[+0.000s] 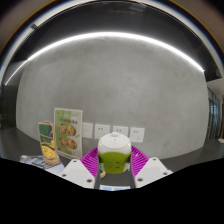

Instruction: Unplug charger

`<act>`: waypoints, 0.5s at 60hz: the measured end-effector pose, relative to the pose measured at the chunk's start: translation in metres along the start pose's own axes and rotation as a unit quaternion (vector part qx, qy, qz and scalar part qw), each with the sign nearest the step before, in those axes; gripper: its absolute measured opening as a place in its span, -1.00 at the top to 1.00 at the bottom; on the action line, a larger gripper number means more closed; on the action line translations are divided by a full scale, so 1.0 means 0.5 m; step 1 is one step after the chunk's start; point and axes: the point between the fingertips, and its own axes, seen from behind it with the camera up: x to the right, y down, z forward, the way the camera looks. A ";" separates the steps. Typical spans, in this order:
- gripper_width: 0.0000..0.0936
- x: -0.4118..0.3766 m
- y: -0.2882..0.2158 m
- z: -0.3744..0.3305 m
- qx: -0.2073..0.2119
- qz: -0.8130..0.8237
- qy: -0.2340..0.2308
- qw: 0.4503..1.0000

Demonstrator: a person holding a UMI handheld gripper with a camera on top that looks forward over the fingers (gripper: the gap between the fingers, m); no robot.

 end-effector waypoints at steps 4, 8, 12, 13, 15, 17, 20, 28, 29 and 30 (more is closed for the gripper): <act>0.17 0.064 -0.027 -0.016 0.005 -0.009 0.010 1.000; 0.17 0.145 -0.009 -0.015 -0.009 -0.033 0.040 0.999; 0.17 0.221 0.068 -0.011 -0.056 -0.046 0.065 0.995; 0.17 0.241 0.101 -0.011 -0.070 -0.044 0.066 0.994; 0.17 0.263 0.143 -0.007 -0.104 -0.037 0.068 0.992; 0.17 0.276 0.187 -0.003 -0.132 -0.026 0.069 0.988; 0.17 0.292 0.255 -0.003 -0.173 -0.017 0.066 0.982; 0.14 0.327 0.371 0.003 -0.250 -0.025 0.062 0.966; 0.14 0.329 0.378 0.006 -0.256 -0.024 0.062 0.964; 0.15 0.329 0.390 0.008 -0.259 -0.023 0.062 0.964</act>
